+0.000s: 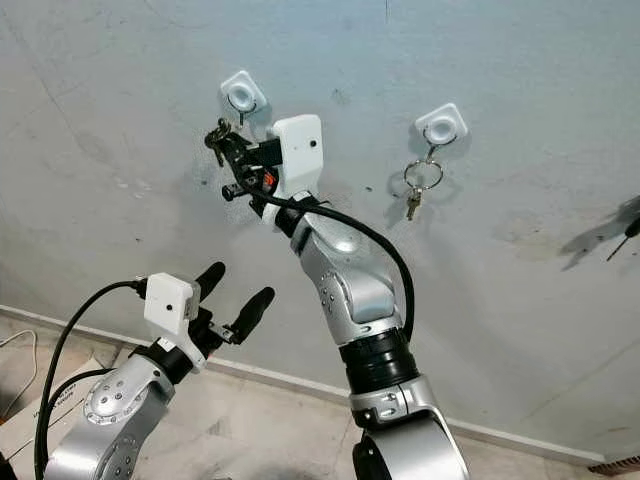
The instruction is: Hang keys on a hook
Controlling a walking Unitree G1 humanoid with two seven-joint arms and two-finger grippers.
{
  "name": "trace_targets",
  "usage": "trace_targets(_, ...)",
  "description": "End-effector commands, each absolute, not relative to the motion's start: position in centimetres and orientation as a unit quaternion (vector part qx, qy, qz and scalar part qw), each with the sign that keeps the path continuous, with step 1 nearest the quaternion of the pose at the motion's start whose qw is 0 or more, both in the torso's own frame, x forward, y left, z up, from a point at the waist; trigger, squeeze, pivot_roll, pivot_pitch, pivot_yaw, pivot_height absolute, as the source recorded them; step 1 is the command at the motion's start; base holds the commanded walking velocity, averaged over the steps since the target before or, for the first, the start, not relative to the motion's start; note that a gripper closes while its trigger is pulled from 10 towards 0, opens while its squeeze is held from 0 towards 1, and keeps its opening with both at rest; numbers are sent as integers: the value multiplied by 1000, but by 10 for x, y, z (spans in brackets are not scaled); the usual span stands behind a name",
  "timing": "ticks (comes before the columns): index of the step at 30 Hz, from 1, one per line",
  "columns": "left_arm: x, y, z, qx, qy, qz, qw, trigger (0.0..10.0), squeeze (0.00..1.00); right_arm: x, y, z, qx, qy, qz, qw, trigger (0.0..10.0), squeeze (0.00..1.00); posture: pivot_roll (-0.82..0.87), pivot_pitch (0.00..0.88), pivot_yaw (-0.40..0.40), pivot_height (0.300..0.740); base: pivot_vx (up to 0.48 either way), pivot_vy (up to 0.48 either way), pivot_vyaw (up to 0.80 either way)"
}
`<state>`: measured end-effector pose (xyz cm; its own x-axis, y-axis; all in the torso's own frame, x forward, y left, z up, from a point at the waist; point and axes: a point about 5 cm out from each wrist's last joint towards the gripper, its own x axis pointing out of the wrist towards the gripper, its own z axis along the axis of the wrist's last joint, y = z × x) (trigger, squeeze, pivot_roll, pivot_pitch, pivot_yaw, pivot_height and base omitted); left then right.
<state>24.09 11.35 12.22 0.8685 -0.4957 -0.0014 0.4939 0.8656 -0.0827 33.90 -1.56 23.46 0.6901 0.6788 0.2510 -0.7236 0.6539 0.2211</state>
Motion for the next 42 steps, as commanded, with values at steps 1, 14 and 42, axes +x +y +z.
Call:
trace_targets(1,241,114,122,-34,11,-254,966,10000,0,338,-6,243,182,-69,407,893,10000,0,83,76,8,740,0,0,0)
trace_targets(14,241,114,121,-33,11,-255,966,10000,0,332,-4,250,208,-66,442,870,10000,0,82,77,11,740,0,0,0)
trace_targets(42,243,115,155,-52,-52,-256,964,10000,0,353,-20,250,226,-59,406,883,10000,0,91,77,7,740,0,0,0)
